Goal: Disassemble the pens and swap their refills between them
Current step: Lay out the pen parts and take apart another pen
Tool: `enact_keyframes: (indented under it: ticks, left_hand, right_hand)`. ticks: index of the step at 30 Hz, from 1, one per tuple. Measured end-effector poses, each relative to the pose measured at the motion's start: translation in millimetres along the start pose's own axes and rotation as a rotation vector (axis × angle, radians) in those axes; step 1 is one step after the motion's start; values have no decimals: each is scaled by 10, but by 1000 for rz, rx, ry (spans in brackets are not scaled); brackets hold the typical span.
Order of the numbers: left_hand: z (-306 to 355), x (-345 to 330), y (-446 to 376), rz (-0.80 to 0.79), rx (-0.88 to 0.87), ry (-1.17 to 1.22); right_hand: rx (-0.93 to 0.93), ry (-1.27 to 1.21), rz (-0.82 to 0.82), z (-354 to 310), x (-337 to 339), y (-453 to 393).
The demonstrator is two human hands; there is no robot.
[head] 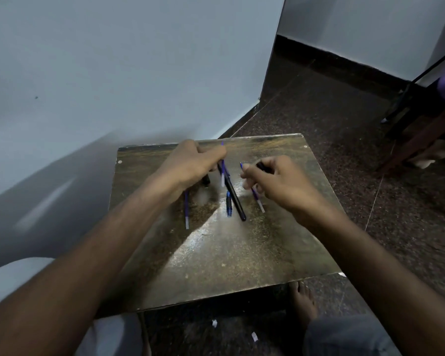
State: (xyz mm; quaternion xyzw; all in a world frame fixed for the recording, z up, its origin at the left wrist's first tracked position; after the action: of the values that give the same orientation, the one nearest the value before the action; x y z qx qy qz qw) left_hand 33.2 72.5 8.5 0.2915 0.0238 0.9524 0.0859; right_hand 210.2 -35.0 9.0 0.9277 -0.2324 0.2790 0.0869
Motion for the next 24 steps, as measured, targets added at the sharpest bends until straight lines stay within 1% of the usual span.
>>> enact_keyframes:
  ticks: [2, 4, 5, 7, 9, 13, 15, 17, 19, 21, 23, 24]
  left_hand:
    - [-27, 35, 59, 24, -23, 7]
    - [10, 77, 90, 65, -70, -14]
    - [25, 82, 86, 69, -83, -13]
    - [51, 69, 98, 22, -96, 8]
    - [71, 71, 127, -26, -121, 25]
    - [84, 65, 172, -10, -242, 11]
    - [113, 58, 191, -44, -279, 32]
    - [133, 78, 186, -107, -264, 76]
    - [122, 127, 161, -121, -223, 127]
    - [79, 196, 120, -54, -149, 220]
    - [42, 285, 70, 61, -96, 322]
    - [33, 331, 46, 123, -86, 374]
  right_hand:
    - [-98, -274, -135, -94, -93, 67]
    - [-121, -408, -219, -179, -196, 129]
    - [-109, -442, -225, -216, -223, 146]
    - [-79, -477, -198, -261, -231, 158]
    - [-60, -451, -148, -253, -215, 153]
    - [-18, -366, -115, -220, -208, 124]
    - [25, -290, -86, -208, -182, 97]
    - [65, -209, -65, -215, -154, 79]
    - [63, -190, -82, -230, -159, 86]
    - [10, -195, -90, -204, -174, 89]
    - [-17, -156, -93, -161, -181, 92]
    - [-2, -116, -89, -147, -181, 95]
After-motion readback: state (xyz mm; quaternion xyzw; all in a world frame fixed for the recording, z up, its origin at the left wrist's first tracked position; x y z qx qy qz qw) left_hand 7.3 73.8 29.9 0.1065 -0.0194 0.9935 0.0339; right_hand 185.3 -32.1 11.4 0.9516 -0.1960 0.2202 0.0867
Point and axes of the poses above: each hand's wrist, its own y-axis away from the middle knuckle, its own x-axis out of the back of the hand, z = x × y, the point moved 4 cm from there along -y, towards the middle knuckle, and after that the axes turned 14 degrees about z, right-handed, at the moved point
